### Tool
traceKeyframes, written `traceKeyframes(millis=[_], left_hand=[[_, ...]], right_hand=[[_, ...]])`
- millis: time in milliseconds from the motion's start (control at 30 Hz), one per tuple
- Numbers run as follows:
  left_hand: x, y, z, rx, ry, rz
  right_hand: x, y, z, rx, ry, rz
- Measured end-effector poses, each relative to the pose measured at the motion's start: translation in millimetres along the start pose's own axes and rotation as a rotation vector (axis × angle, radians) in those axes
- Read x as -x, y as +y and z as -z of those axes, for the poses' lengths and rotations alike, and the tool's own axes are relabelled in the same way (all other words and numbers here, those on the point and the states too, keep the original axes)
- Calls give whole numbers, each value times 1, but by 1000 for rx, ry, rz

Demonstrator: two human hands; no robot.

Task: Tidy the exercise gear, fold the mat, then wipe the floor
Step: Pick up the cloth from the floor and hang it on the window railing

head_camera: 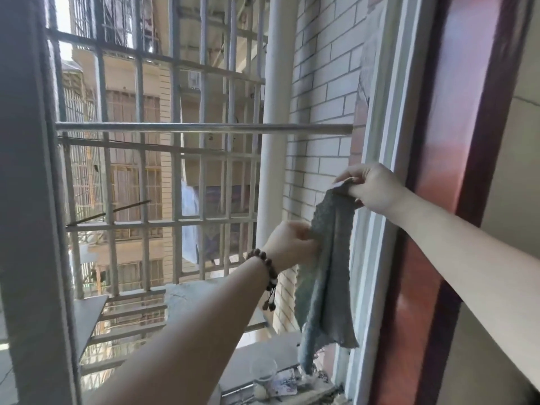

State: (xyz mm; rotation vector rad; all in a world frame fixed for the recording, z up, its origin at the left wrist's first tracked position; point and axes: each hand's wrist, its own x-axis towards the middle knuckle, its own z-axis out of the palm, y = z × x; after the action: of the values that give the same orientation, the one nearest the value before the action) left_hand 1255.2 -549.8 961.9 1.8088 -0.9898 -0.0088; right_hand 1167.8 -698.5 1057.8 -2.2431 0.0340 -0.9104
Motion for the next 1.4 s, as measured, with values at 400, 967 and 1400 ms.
traceKeyframes(millis=[400, 967, 1400], left_hand=[[13, -82, 78, 135, 108, 238], [-116, -6, 252, -326, 454, -31], [-232, 24, 307, 141, 760, -145]], right_hand=[[-25, 1, -2, 9, 127, -8], [-158, -3, -46, -404, 427, -177], [-267, -32, -58, -286, 567, 64]])
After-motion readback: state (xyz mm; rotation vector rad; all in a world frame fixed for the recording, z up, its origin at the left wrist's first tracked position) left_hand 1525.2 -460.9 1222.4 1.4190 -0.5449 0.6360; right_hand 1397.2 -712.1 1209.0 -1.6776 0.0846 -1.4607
